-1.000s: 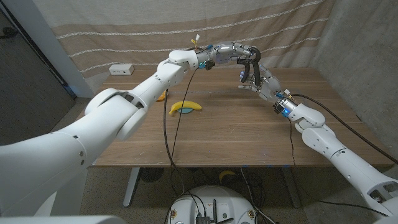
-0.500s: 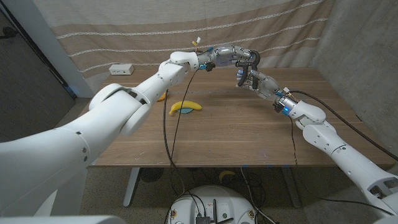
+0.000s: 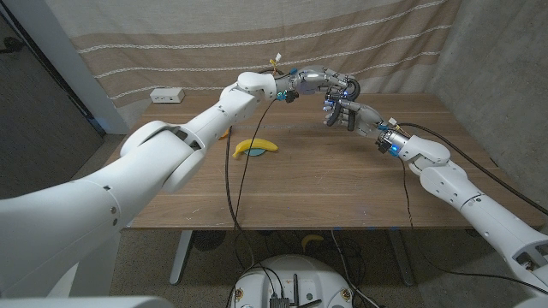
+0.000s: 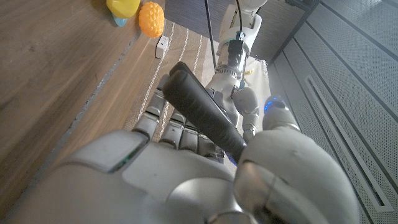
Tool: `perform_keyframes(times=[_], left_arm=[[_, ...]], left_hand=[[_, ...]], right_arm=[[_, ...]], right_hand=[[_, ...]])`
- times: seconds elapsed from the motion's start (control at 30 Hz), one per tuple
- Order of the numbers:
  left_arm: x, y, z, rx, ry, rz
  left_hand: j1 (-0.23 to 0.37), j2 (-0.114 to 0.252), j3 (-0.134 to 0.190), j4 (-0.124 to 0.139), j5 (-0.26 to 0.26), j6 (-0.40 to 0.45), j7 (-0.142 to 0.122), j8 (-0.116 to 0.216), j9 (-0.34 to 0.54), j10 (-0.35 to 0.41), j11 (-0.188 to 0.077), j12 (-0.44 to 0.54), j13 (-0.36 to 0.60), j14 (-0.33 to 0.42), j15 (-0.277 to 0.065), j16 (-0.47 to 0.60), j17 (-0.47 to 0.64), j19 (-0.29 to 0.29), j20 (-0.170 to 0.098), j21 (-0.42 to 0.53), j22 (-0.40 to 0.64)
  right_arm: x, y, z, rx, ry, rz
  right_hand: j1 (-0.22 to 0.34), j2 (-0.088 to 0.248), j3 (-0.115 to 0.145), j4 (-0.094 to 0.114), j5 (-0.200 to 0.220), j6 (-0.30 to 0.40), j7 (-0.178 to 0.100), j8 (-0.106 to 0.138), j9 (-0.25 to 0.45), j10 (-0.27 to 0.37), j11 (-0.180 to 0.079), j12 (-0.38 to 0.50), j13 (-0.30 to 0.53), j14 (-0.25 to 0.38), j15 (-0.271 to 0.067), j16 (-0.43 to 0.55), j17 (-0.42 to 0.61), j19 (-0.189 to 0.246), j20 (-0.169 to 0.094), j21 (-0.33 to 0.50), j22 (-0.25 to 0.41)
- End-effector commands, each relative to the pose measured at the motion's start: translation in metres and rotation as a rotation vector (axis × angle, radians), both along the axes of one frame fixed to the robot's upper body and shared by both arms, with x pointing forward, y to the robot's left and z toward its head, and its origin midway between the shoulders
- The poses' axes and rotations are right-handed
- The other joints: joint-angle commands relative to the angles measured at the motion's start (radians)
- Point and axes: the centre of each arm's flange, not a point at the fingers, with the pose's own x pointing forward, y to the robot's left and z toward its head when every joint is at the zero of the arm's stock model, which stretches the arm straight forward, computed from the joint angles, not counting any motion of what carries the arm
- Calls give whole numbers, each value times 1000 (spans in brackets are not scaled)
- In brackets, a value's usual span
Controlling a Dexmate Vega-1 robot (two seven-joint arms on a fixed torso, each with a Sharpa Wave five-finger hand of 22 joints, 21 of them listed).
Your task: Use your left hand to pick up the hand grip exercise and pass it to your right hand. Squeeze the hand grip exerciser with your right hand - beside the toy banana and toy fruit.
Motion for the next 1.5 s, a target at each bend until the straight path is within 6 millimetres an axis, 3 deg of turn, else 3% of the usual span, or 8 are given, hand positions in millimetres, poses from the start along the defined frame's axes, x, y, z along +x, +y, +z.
perform_keyframes(times=[0.03, 0.33, 0.57, 0.73, 0.87, 1.03, 1.2, 1.5], left_arm=[[-7, -7, -3, -2, -69, 2], [-6, -8, -1, -8, -63, 0], [-5, -9, 0, -16, -56, -5], [-3, -7, 1, -23, -52, -4], [-2, -6, 2, -25, -45, -8], [1, -5, 2, -10, -35, -10], [3, -4, 3, -4, -32, -14], [6, -1, 6, -11, -16, -22]], left_hand=[[3, 23, -6, 1, 6, 134, -25, 94, 144, -8, -2, -7, 2, 1, -94, -1, 2, -2, -5, 7, 4], [3, 24, -13, 2, 7, 137, -38, 91, 141, -6, -4, -7, 3, 2, -95, 0, 3, -1, -6, 10, 4], [2, 26, -18, 4, 8, 133, -44, 89, 143, -11, -1, -9, 3, 3, -95, 1, 3, -1, -6, 11, 4], [1, 27, -20, 5, 9, 131, -45, 87, 144, -11, 0, -10, 3, 2, -94, 1, 3, -1, -5, 13, 4], [-2, 29, -20, 7, 10, 129, -48, 86, 145, -13, 1, -11, 3, 3, -92, 0, 4, -2, -4, 14, 4], [-11, 32, -21, 13, 10, 116, -63, 79, 146, -12, 10, -10, 4, 4, -82, 0, 5, -3, -1, 15, 4], [-20, 37, -21, 19, 10, 104, -65, 71, 143, -11, 23, -10, 4, 6, -72, 0, 6, -4, 9, 17, 4], [-28, 43, -11, 18, 10, 53, -59, 45, 137, -22, 43, -15, 5, 12, -57, 0, 7, -7, 24, 21, 3]], right_arm=[[2, 0, 2, -10, 56, -37], [3, -1, 6, -32, 50, -59], [5, 0, 9, -52, 48, -52], [7, -1, 8, -17, 47, -60], [11, -2, 7, 18, 48, -56], [12, -2, 7, 69, 36, -74], [14, -2, 6, 137, 23, -103], [15, -3, 6, 190, 5, -152]], right_hand=[[84, 0, 8, 2, 11, 40, -37, 39, 29, 103, -65, 58, 48, 8, -151, 125, 155, -43, -19, 30, 14], [260, 24, 76, -1, 54, 244, -84, 123, 112, 241, -112, 326, 309, 89, -169, 251, 414, 6, -35, 139, 21], [312, 15, 100, 5, 84, 341, -60, 187, 171, 268, -95, 418, 428, 129, -165, 299, 544, 43, -54, 215, 27], [316, -9, 51, 12, 80, 348, -52, 224, 241, 259, -113, 514, 576, 136, -161, 446, 627, 53, -75, 292, 42], [328, -18, -13, 20, 51, 343, -46, 319, 373, 276, -115, 696, 809, 148, -162, 699, 626, 101, -85, 445, 62], [322, -17, -46, 26, 53, 368, -21, 402, 422, 333, -131, 858, 817, 225, -159, 831, 622, 161, -90, 543, 52], [327, -29, -55, 21, 98, 478, 27, 557, 539, 422, -115, 1068, 816, 309, -155, 858, 625, 216, -102, 628, 16], [335, -26, -39, 21, 146, 532, 43, 595, 545, 444, -126, 1145, 815, 343, -156, 858, 627, 256, -108, 652, -10]])
